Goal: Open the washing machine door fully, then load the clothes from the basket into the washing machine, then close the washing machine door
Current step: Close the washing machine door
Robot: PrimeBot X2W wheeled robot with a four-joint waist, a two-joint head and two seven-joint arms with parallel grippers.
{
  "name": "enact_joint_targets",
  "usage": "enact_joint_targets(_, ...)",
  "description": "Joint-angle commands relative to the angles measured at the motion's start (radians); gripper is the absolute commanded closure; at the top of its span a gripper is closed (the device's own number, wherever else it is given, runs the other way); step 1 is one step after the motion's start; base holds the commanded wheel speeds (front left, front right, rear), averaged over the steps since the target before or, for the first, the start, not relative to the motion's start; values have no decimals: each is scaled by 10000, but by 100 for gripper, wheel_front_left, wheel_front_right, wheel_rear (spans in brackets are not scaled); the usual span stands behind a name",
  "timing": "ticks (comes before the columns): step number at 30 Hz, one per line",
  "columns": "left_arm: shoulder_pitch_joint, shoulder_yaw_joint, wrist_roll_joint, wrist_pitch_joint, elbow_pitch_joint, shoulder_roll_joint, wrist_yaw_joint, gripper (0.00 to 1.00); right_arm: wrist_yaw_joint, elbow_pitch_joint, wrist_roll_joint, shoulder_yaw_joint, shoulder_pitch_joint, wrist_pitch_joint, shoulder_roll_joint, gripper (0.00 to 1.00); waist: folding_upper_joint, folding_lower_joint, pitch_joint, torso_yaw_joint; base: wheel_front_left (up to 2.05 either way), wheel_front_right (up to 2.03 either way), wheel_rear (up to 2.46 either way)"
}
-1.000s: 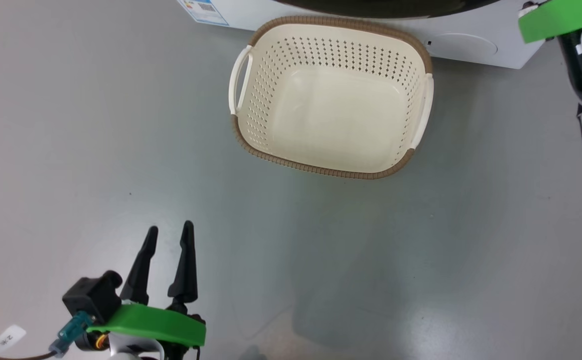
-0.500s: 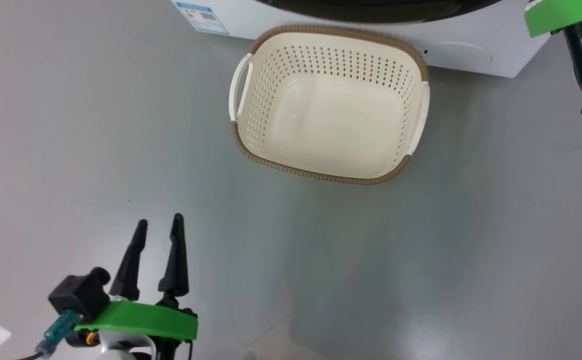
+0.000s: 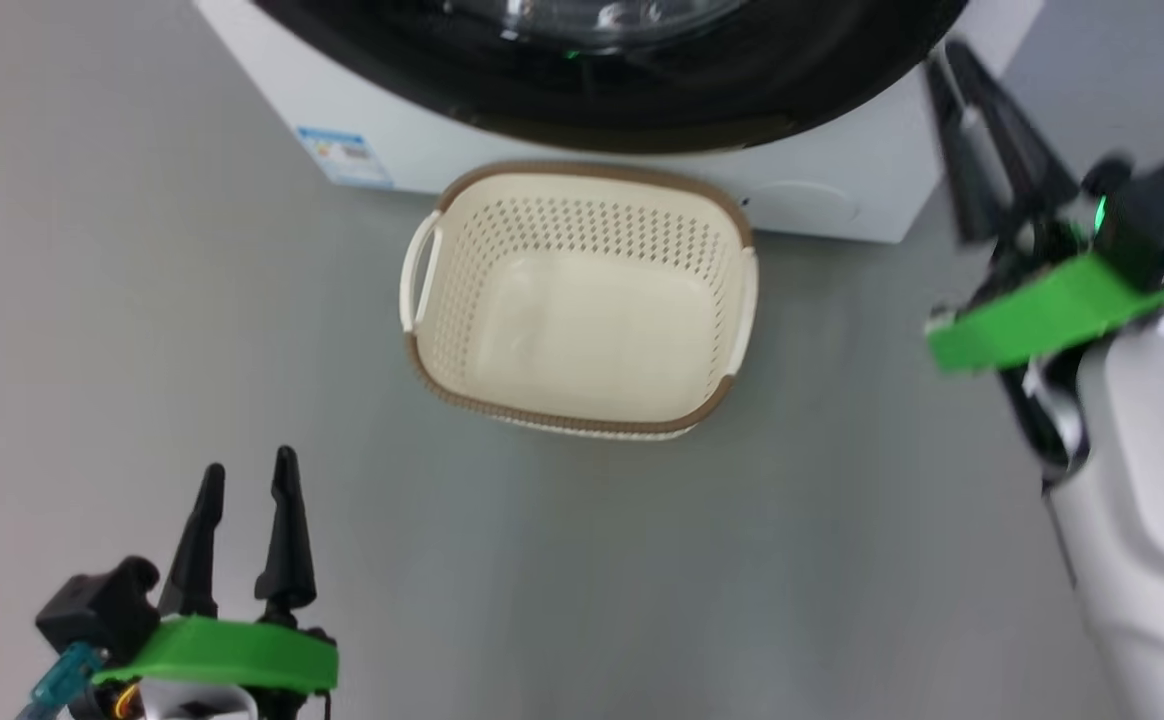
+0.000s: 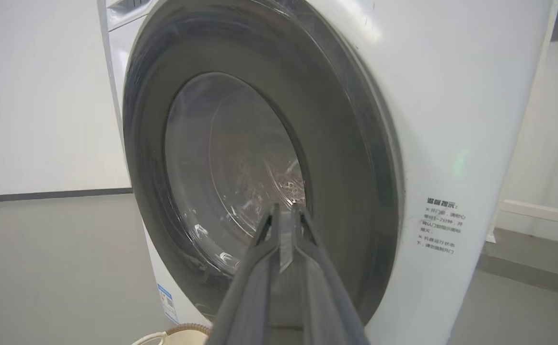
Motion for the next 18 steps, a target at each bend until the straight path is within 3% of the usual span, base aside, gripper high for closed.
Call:
enact_joint_targets(1,221,430,55,-65,-138,185,-122,0,-59,-378,122,120,626,37,226,0,0,1,-936,-799,0,0,0)
enact_joint_targets(9,992,1174,336,-65,59,185,-373,0,-59,-865,43,-83,3454,37,734,0,0,1,-2407,-1917,0,0,0)
enact_joint_targets(18,1864,1530,800,-65,116,185,-385,0,-59,-1152,149,-404,5591,37,1361,0,0,1,-3557,-2878,0,0,0)
